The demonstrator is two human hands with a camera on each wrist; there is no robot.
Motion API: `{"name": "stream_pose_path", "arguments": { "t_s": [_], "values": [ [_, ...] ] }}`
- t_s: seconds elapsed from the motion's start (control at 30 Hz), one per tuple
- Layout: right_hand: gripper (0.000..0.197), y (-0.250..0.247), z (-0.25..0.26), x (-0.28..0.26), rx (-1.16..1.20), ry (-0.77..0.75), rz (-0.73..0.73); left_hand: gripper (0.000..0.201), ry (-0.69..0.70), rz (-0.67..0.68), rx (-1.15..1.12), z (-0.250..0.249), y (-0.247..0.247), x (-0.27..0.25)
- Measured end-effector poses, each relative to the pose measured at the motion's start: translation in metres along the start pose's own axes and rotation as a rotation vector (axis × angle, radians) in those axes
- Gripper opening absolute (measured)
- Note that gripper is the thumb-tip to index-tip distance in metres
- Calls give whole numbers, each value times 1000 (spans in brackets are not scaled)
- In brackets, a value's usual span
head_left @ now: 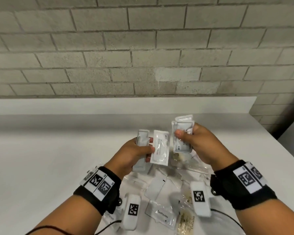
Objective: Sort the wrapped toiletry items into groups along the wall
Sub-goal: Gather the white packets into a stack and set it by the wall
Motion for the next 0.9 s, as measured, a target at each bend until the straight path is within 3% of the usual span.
{"name": "stream_pose_path", "arguments": {
  "t_s": [0.07,0.13,0.23,0.3,0.37,0.5,0.6,0.67,0.73,0.8,0.9],
  "values": [
    [22,14,6,8,-65,103,137,33,19,94,59,-4,7,0],
    [27,23,3,14,-75,167,172,39,46,118,3,-6,11,1],
    [28,20,-13,18,62,166,-40,43,52,73,-100,-4,11,0],
    [23,17,-24,13,70,170,-71,43,20,46,-78,4,9,0],
    [16,17,-24,7,-139,126,22,40,2,21,38,6,2,-1],
    [24,29,-11,-3,-569,97,331,46,-40,146,166,2,5,1],
    [38,28,-31,5,-719,149,271,24,-100,66,-93,4,8,5],
    [44,17,-53,6,-560,218,116,16,-239,-15,-327,11,7,6],
    [36,5,-71,1,-232,311,-10,13,-340,-39,-445,19,4,4],
    [29,2,-81,-6,141,414,-73,28,-322,-29,-414,22,0,2],
    [46,8,-80,-8,435,446,-94,36,-251,-52,-253,27,0,1]
  ]
}}
Point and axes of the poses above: each hand's wrist, its own x-axis towards the middle knuckle, its own y-axis out of the palm, z = x × y, the point moved 4 cm from there along x, towards the middle knuckle, and after that the axes turned 11 degrees about x, right-handed, at the moved point
